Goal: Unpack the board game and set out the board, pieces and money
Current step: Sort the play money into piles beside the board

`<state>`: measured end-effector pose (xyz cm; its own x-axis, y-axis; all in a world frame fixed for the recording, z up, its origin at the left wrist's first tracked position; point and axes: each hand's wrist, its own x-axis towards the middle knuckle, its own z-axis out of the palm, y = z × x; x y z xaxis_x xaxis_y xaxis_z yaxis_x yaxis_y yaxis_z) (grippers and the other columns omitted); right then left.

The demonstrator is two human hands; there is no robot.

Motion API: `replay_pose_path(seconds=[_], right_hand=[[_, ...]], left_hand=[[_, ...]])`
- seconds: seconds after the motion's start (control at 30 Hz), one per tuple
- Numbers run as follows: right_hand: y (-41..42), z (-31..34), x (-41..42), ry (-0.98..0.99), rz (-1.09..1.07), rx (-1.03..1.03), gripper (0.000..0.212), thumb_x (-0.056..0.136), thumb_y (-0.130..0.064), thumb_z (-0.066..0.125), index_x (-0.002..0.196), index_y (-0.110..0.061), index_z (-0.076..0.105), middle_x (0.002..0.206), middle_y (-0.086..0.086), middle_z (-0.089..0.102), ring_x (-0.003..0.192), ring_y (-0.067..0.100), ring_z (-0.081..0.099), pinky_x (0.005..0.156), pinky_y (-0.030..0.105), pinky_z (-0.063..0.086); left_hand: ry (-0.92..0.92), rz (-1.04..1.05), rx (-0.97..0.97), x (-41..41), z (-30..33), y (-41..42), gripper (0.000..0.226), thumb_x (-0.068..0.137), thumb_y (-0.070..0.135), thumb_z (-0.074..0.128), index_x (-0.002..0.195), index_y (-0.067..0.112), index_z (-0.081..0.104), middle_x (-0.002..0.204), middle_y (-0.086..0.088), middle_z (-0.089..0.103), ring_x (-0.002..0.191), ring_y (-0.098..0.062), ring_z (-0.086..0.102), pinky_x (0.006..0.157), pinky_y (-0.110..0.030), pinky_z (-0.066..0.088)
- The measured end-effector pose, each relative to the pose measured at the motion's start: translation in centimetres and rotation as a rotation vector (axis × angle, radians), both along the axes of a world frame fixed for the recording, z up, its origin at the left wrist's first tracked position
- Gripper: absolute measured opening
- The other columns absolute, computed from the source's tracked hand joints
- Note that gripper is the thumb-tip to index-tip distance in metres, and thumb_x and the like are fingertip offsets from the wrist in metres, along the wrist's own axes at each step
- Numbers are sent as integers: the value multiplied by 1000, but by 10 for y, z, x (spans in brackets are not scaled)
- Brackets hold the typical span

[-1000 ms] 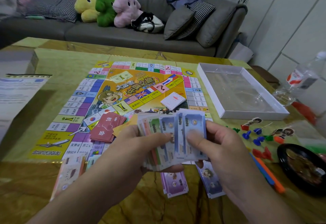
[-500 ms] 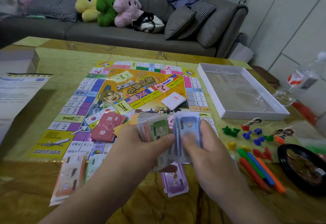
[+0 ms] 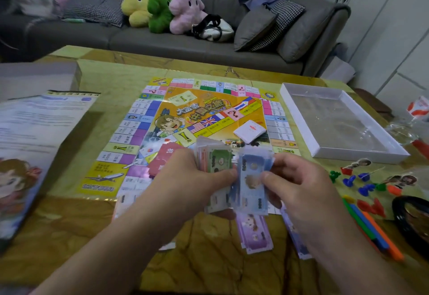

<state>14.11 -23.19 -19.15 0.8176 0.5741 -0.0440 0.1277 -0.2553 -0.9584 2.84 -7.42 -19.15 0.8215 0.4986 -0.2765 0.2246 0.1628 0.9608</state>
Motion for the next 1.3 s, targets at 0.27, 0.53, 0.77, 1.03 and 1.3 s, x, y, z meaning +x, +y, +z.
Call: replay_pose_path(seconds=[0.27,0.53,0.77,1.03,1.3], right_hand=[[90,-15,-76,-31,212,-102,58,95,-1,64,125,-50,59,76,5,67,79,20,75,59,43,62],[187,-46,-166,-440,396,-264,51,80,-16,48,128,-34,53,90,6,66,90,31,59,71,42,49],[187,-67,-180,-1021,379,-513,30,71,-33,68,80,-22,42,95,6,47,95,28,42,83,41,43],[107,-19,-86,-248,180,-180,26,81,-13,60,99,-30,68,94,-7,59,83,5,58,67,16,47],[31,7,-29,-173,302,137,36,79,-25,80,109,-41,67,95,-6,67,89,23,68,81,36,61]], left_hand=[[-144,421,-68,-61,26,103,16,94,7,71,105,-3,65,94,-22,78,82,-33,79,56,-41,64],[-236,471,-147,-86,28,130,20,95,6,70,110,-6,65,97,-21,79,81,-31,80,56,-40,64],[-281,345,-156,-79,31,120,13,96,6,70,106,0,65,94,-20,79,83,-31,80,61,-46,65],[-284,122,-274,-64,26,95,32,91,10,71,120,-2,66,104,-19,78,93,-32,79,63,-42,64],[-192,-133,-334,-25,8,17,23,88,19,74,111,13,78,102,-15,78,83,-26,77,62,-39,63]])
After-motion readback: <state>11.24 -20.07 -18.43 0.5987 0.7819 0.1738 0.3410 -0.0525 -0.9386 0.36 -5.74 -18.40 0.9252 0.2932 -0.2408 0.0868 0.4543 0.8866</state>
